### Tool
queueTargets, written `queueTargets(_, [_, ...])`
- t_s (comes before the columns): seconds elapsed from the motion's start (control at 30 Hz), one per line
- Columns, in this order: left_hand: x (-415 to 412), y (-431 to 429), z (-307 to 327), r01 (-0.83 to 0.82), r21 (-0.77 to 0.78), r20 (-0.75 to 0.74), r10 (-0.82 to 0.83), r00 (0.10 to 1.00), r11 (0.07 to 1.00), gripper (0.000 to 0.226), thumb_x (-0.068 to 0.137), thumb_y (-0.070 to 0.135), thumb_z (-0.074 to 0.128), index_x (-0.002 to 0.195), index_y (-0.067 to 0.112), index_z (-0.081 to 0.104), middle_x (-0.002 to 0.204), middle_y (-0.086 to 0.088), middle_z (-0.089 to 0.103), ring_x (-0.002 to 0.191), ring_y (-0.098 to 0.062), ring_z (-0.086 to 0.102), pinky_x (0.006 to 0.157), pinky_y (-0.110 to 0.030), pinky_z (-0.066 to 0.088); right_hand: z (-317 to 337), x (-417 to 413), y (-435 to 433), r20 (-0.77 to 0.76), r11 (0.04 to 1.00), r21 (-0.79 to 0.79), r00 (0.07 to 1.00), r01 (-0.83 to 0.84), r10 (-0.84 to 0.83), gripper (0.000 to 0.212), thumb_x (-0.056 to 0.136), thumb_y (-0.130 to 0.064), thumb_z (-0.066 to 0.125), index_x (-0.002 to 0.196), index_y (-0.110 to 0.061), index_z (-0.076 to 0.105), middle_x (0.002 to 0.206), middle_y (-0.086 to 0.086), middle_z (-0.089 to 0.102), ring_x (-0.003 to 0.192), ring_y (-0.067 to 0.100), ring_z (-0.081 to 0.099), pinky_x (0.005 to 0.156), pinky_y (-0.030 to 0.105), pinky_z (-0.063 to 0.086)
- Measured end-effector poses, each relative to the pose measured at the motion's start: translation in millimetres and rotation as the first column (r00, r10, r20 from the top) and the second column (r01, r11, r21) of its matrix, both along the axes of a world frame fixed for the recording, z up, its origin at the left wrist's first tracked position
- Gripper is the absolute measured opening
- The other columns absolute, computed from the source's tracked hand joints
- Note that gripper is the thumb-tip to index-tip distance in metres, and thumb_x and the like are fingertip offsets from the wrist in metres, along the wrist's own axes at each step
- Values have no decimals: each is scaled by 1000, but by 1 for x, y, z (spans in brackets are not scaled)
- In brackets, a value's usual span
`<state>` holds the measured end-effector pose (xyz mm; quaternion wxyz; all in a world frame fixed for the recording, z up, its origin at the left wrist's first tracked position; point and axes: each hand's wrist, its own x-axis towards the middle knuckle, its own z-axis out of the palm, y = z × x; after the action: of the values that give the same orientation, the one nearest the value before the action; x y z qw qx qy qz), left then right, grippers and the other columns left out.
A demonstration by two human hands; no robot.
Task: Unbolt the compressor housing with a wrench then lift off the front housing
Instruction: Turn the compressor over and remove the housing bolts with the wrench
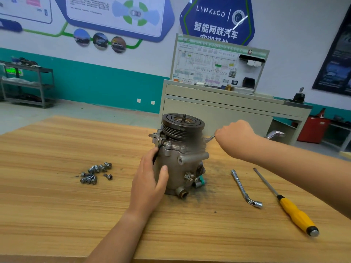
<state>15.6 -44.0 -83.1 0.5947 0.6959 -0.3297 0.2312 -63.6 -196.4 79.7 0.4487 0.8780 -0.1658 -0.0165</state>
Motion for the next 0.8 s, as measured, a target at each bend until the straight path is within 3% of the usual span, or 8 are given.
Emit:
queueTargets(0.1, [1, -1, 0, -8, 5, 1, 8, 1000, 1000, 56, 84, 39, 41, 133, 14, 43, 129, 3, 50, 119, -8, 46, 99, -27, 38, -4, 13, -10, 95, 996, 51, 994, -66, 61, 14, 93, -4, 44, 96, -14, 54, 92, 1, 60, 88, 22, 60, 63, 29, 36])
queueTargets(0.23, [0, -3, 0, -11, 28, 24, 10, 1000, 1000, 55, 84, 36, 42, 133, 10, 42, 129, -2, 49, 120, -14, 46, 101, -32, 39, -20, 33, -30, 289, 951, 119, 926, -286, 243, 26, 93, -4, 40, 116, -11, 50, 115, 6, 59, 110, 25, 53, 88, 32, 37])
queueTargets(0.37, [1, -3, -3, -31, 33, 20, 30, 999, 999, 52, 86, 28, 46, 135, 14, 39, 131, 3, 46, 122, -8, 44, 101, -24, 36, -25, 41, -44, 448, 884, 167, 832, -438, 327, 30, 93, -5, 40, 122, -11, 49, 117, 7, 59, 108, 25, 53, 83, 32, 38])
queueTargets(0.47, [3, -2, -5, -48, 17, 5, 48, 999, 999, 51, 86, 29, 45, 135, 16, 38, 128, 10, 43, 119, -3, 42, 95, -5, 27, -21, 28, -47, 806, 753, 345, 588, -560, 67, 24, 99, -17, 37, 112, -6, 54, 94, 14, 65, 79, 29, 58, 59, 32, 36])
queueTargets(0.57, [4, -3, -6, -43, 12, -33, 44, 998, 999, 53, 86, 31, 44, 136, 17, 37, 127, 12, 41, 119, -2, 41, 95, -9, 29, -27, 8, -42, 878, 444, 476, 376, -760, -298, 20, 98, -24, 41, 87, -14, 55, 85, 3, 68, 76, 18, 61, 66, 31, 46])
queueTargets(0.63, [4, -4, -6, -40, 10, -34, 40, 999, 999, 53, 85, 31, 44, 136, 16, 37, 127, 11, 42, 118, -2, 41, 96, -17, 31, -39, -8, -34, 834, 339, 528, 400, -778, -381, 21, 97, -22, 43, 76, -21, 48, 75, -4, 65, 77, 18, 64, 74, 43, 52])
queueTargets(0.7, [4, -4, -6, -44, 6, -31, 44, 999, 999, 52, 87, 29, 45, 136, 15, 37, 127, 10, 42, 117, -1, 41, 96, -18, 31, -56, -21, -30, 803, 349, 585, 460, -733, -379, 24, 96, -19, 44, 73, -23, 47, 73, -4, 64, 77, 19, 64, 77, 47, 52])
queueTargets(0.8, [4, -3, -7, -50, -3, -38, 50, 998, 999, 46, 92, 16, 50, 136, 13, 37, 128, 5, 43, 115, 1, 39, 92, -4, 26, -83, -28, -27, 756, 332, 646, 513, -687, -407, 22, 96, -17, 45, 75, -21, 50, 77, 0, 65, 78, 19, 64, 74, 41, 53])
